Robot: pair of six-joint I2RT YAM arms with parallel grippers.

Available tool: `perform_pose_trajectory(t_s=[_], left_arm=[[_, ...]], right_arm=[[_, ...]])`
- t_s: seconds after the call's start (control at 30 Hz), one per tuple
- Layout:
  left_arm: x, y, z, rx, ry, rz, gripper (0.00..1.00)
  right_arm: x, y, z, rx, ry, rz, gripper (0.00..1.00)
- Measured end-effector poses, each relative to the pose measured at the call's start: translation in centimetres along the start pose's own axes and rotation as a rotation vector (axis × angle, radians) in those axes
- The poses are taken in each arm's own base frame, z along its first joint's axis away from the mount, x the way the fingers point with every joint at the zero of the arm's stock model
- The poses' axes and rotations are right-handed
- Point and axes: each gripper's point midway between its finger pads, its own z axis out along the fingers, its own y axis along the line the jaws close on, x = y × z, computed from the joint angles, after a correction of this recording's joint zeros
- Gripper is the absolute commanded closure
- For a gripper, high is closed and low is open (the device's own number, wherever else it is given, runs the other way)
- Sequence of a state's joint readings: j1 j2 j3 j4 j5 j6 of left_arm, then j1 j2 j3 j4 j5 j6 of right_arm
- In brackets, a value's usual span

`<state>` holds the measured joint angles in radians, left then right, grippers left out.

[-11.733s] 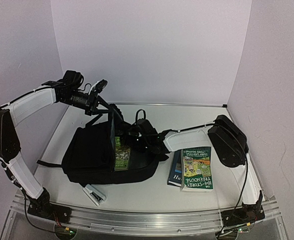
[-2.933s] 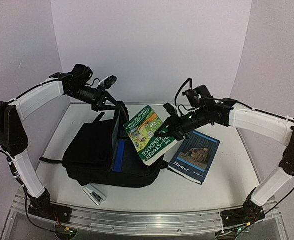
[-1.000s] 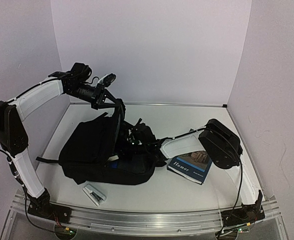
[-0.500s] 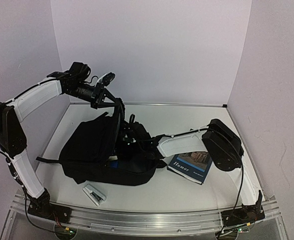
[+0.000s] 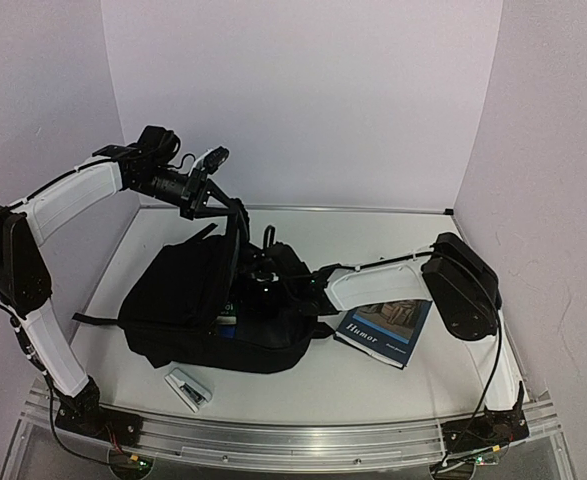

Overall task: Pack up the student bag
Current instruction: Place the book in the student bag.

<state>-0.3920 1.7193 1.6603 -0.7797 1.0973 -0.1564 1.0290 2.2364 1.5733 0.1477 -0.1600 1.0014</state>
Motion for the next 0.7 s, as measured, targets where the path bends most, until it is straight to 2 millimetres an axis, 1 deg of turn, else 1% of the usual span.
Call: perform_pose_trajectory(t_s=[0.07, 0.17, 0.27, 0.4, 0.53, 0.7], left_arm=[[0.0, 0.0, 0.0, 0.0, 0.0, 0.0, 1.0], [0.0, 0.0, 0.0, 0.0, 0.0, 0.001, 1.0], [0.0, 0.0, 0.0, 0.001, -0.001, 0.002, 1.0], [0.0, 0.0, 0.0, 0.001, -0.001, 0.003, 1.0], [0.1, 0.1, 0.1, 0.002, 0.0, 0.0, 1.0], [0.2, 0.4, 0.0, 0.0, -0.006, 0.001, 1.0]], right_arm=[[0.4, 0.3, 0.0, -0.002, 0.011, -0.014, 0.75], [0.9, 0.9, 0.2, -0.007, 0.025, -0.033, 0.79], [1.1, 1.7, 0.5, -0.019, 0.034, -0.048, 0.79], [1.3, 3.0, 1.7, -0.052, 0.039, -0.067, 0.79], [1.6, 4.0, 2.9, -0.081, 0.048, -0.082, 0.77], [1.7, 4.4, 3.1, -0.093, 0.047, -0.096, 0.68]])
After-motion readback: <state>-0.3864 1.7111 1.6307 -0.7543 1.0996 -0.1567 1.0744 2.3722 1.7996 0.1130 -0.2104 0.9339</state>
